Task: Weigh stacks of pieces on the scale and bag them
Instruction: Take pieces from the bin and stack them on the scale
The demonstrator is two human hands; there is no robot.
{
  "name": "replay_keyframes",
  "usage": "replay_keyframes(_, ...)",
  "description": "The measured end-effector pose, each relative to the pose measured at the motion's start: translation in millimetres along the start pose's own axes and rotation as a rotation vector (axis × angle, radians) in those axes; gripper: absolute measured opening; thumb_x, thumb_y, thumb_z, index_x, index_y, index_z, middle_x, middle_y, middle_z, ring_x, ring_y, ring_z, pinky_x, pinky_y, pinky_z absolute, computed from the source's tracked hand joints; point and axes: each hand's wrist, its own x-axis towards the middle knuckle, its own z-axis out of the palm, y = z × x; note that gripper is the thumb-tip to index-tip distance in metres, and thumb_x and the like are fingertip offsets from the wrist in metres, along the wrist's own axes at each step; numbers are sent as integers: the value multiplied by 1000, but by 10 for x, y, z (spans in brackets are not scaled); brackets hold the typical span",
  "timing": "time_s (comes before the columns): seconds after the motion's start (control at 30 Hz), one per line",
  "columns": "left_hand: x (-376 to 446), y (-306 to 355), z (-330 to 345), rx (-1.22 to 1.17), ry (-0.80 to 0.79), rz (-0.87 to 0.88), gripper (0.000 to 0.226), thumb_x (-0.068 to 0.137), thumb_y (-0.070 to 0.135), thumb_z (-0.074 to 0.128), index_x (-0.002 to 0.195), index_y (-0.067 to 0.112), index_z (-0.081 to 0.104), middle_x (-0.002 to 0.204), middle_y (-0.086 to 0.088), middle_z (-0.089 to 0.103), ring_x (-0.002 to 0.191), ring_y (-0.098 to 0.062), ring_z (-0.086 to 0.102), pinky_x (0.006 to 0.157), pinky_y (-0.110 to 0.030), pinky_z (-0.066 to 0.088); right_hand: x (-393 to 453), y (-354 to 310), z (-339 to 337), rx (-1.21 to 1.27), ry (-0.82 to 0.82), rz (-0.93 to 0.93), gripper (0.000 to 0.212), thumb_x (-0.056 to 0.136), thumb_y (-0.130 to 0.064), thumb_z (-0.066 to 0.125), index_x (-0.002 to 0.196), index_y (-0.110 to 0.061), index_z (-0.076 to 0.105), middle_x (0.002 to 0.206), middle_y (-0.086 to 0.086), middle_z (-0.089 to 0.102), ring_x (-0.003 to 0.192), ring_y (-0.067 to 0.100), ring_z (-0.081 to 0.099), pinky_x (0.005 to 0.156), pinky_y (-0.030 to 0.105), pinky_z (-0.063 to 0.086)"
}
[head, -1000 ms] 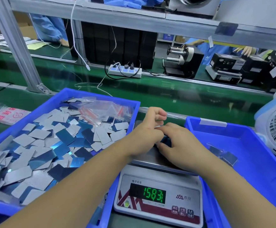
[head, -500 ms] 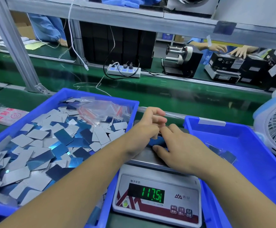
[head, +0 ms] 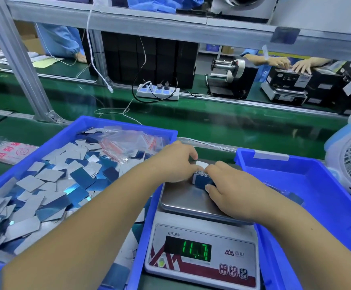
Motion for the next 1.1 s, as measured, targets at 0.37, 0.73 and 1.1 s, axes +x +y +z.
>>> replay_keyframes(0.37, -4, 204, -122, -55, -148, -34, 20, 83, 15, 68, 70, 31, 69, 80, 9, 72, 74, -9, 62, 57, -21, 44, -26, 249, -112, 239, 88, -54, 24, 92, -32, 64, 113, -40, 54, 101, -17, 54, 91, 1, 52, 78, 15, 40)
replay_keyframes(0.73, -260, 159, -109, -570, -124, 1, 26, 83, 12, 56, 101, 29, 62, 87, 14, 77, 79, -6, 64, 81, -24, 51, -11, 297, -91, 319, 159, 2, 22, 81, -35, 75, 97, -41, 60, 94, -15, 49, 86, -8, 47, 69, 14, 35)
replay_keyframes(1.1, -362, 456, 152, -1031, 158, -55, 33, 64, 25, 43, 95, 28, 52, 92, 3, 65, 85, -11, 60, 78, -26, 45, 89, -65, 38, 240, 259, 8, 33, 85, -30, 66, 117, -32, 59, 98, -4, 55, 93, 19, 55, 81, 34, 45)
